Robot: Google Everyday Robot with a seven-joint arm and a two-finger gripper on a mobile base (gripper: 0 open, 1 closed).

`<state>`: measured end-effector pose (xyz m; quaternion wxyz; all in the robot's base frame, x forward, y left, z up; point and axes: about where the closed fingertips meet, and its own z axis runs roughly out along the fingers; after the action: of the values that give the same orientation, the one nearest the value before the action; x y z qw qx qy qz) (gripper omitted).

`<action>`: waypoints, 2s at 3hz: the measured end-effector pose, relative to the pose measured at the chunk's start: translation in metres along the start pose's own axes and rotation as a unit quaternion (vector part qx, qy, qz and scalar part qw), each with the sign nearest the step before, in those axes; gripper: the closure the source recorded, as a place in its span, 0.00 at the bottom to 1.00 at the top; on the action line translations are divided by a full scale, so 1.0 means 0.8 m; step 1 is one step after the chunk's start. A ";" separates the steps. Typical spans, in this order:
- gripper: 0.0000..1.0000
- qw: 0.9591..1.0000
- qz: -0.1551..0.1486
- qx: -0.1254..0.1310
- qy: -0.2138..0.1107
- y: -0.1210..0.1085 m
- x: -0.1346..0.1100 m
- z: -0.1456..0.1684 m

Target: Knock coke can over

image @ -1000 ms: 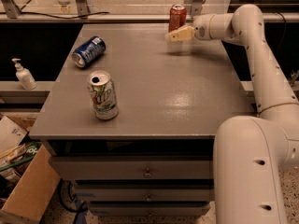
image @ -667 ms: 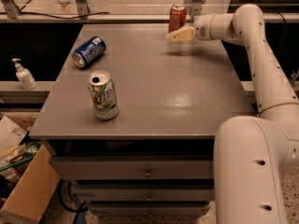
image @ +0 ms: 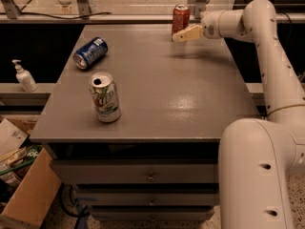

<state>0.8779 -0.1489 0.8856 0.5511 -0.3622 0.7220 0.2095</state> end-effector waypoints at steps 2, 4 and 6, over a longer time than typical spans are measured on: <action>0.00 0.999 -0.033 -0.009 0.021 0.003 -0.012 -0.041; 0.00 0.999 0.004 -0.011 0.040 0.056 0.006 -0.011; 0.00 1.000 0.017 0.011 0.022 0.034 0.004 0.000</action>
Offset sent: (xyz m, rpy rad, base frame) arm -0.0309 -0.0406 0.0388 -0.1084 -0.0163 0.0480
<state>0.8567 -0.1323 0.8798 0.5354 -0.3487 0.7420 0.2028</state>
